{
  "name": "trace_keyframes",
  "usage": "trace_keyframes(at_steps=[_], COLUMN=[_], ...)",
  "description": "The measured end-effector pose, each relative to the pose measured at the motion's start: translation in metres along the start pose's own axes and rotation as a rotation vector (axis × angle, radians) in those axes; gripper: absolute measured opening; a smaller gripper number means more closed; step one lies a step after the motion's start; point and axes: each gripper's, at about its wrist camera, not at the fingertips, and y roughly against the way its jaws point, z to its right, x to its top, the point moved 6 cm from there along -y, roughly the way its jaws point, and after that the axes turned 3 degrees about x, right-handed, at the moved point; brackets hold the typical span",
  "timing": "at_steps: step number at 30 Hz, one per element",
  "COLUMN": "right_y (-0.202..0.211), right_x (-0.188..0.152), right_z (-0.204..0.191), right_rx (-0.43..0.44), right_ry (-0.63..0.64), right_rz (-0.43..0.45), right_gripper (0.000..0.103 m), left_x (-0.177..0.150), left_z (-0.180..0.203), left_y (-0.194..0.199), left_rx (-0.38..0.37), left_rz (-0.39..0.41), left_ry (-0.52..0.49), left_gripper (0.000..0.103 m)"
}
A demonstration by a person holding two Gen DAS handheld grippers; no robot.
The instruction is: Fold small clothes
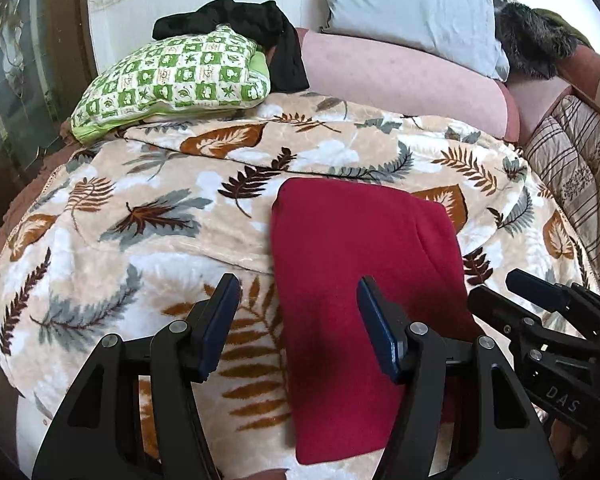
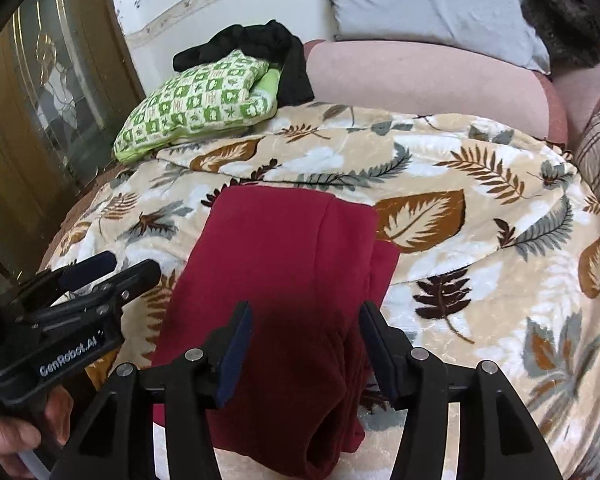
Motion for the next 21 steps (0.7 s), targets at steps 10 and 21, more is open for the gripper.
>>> trace_keyframes(at_steps=[10, 21], right_y=[0.007, -0.001], right_x=[0.001, -0.002], right_z=[-0.003, 0.000], right_rx=[-0.014, -0.019], right_ry=[-0.011, -0.038], right_rz=[0.006, -0.020], right_gripper=[0.069, 0.070], left_x=[-0.005, -0.010], left_z=[-0.001, -0.005], left_y=[0.012, 0.009], left_rx=[0.017, 0.040], left_rz=[0.014, 0.012], left_ry=[0.003, 0.007], left_gripper=[0.061, 0.061])
